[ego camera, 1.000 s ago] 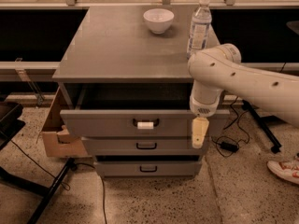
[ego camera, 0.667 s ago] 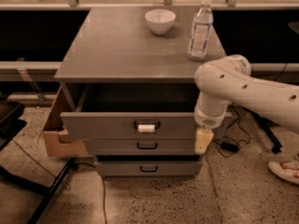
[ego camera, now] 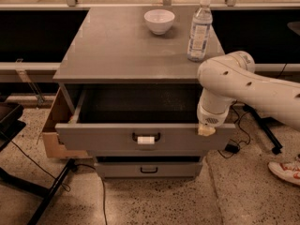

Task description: Open top drawer

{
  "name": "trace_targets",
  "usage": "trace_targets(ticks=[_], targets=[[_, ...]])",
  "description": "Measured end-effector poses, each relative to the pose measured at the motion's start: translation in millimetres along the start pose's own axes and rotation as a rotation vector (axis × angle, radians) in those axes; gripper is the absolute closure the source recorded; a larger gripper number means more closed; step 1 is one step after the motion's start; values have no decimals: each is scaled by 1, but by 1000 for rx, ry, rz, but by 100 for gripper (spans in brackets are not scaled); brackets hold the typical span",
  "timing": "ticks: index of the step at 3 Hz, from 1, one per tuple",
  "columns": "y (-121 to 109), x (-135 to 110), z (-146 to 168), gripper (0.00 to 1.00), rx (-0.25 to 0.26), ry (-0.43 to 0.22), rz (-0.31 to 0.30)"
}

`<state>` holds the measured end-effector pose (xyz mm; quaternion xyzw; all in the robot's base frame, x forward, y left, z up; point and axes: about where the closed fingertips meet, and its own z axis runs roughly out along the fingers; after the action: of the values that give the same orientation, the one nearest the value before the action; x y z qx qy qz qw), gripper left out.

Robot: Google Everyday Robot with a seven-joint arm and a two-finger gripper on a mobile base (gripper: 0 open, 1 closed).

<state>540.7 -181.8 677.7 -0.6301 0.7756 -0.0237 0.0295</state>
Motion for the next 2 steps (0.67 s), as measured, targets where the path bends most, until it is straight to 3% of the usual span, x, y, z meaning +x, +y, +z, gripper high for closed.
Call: trace_targets(ticks=[1,2], targets=[[-3,0,-5,69,0,0,0],[-3,0,-5,46,0,0,0]])
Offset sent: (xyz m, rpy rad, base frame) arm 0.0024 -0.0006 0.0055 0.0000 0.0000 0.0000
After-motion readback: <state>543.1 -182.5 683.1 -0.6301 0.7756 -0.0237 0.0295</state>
